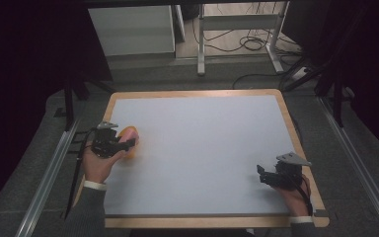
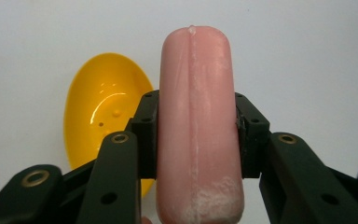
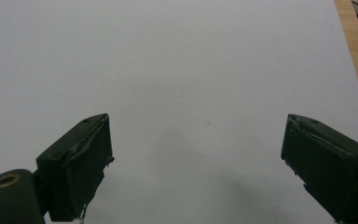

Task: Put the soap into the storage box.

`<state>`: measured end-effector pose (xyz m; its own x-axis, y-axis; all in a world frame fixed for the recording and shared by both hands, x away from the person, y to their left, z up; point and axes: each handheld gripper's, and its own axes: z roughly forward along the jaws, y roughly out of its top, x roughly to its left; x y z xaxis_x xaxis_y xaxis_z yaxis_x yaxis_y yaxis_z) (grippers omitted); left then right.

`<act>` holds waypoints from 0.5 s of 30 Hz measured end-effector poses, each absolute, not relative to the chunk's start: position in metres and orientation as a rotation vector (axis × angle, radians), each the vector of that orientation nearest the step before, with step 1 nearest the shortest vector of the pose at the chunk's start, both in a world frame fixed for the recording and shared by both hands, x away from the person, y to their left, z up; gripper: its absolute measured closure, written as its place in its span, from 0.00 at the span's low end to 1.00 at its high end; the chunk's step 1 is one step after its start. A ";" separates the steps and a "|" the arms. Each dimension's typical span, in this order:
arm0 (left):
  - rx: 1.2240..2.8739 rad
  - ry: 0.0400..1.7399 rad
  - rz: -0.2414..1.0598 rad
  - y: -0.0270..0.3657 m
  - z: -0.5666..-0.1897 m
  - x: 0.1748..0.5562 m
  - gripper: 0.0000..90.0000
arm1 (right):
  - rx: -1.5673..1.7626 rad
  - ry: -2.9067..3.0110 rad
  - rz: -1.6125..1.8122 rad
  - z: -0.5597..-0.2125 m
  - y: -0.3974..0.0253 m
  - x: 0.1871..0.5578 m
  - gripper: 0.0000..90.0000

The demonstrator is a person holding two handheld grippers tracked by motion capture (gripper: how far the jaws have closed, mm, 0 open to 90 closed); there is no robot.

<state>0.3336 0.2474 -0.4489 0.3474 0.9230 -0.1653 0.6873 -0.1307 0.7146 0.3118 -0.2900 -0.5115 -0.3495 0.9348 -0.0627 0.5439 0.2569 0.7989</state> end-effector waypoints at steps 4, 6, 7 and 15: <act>1.884 1.421 0.416 0.251 -0.449 0.336 0.67 | 1.335 1.992 0.944 -0.511 -0.290 0.312 0.09; 1.882 1.426 0.417 0.252 -0.450 0.337 0.67 | 1.336 1.992 0.943 -0.512 -0.290 0.312 0.09; 1.881 1.427 0.418 0.252 -0.450 0.338 0.67 | 1.337 1.992 0.943 -0.512 -0.290 0.312 0.09; 1.870 1.455 0.421 0.259 -0.449 0.345 0.67 | 1.333 1.992 0.944 -0.511 -0.290 0.312 0.09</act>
